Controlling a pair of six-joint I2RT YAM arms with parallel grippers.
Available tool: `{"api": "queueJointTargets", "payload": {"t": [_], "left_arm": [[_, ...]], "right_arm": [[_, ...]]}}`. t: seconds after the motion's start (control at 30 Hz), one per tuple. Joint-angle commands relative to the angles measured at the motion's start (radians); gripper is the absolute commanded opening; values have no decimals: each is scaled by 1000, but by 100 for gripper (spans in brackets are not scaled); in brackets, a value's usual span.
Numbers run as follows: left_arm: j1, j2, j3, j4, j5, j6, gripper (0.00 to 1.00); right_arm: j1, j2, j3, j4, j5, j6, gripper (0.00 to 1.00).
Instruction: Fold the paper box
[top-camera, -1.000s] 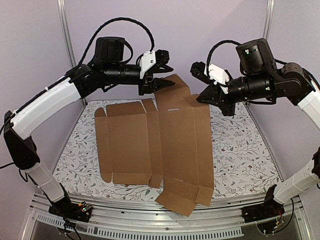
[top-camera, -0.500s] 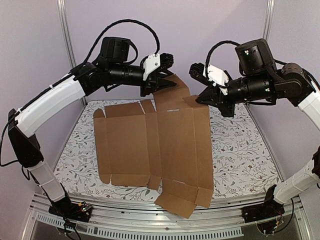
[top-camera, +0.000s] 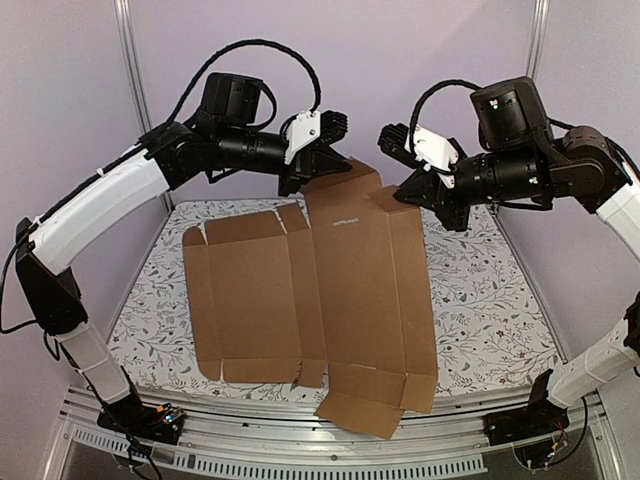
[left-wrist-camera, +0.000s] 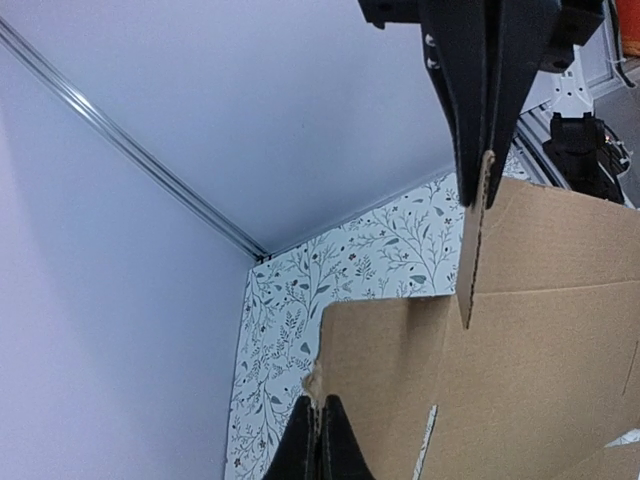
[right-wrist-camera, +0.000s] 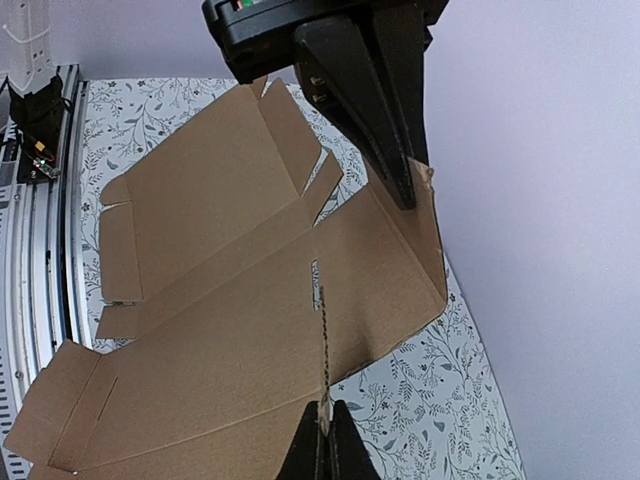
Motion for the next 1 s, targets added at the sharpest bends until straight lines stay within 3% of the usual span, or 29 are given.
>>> {"api": "queueJointTargets", "payload": {"t": [0.0, 0.13, 0.27, 0.47, 0.67, 0.97], "left_arm": [[-7, 1, 17, -20, -15, 10, 0], [-7, -15, 5, -10, -50, 17, 0], [-6, -53, -50, 48, -113, 6, 0], [4, -143, -220, 185, -158, -39, 0], [40, -234, -361, 328, -156, -138, 0], [74, -298, -478, 447, -195, -289, 0]], "right_arm": [[9, 7, 23, 7, 34, 6, 3], [10, 3, 22, 7, 78, 25, 17], [10, -25, -1, 8, 133, 62, 39], [10, -112, -112, 34, 230, 143, 66], [0, -206, -262, 74, 217, 245, 72], [-62, -223, -455, 263, -38, 437, 73]]}}
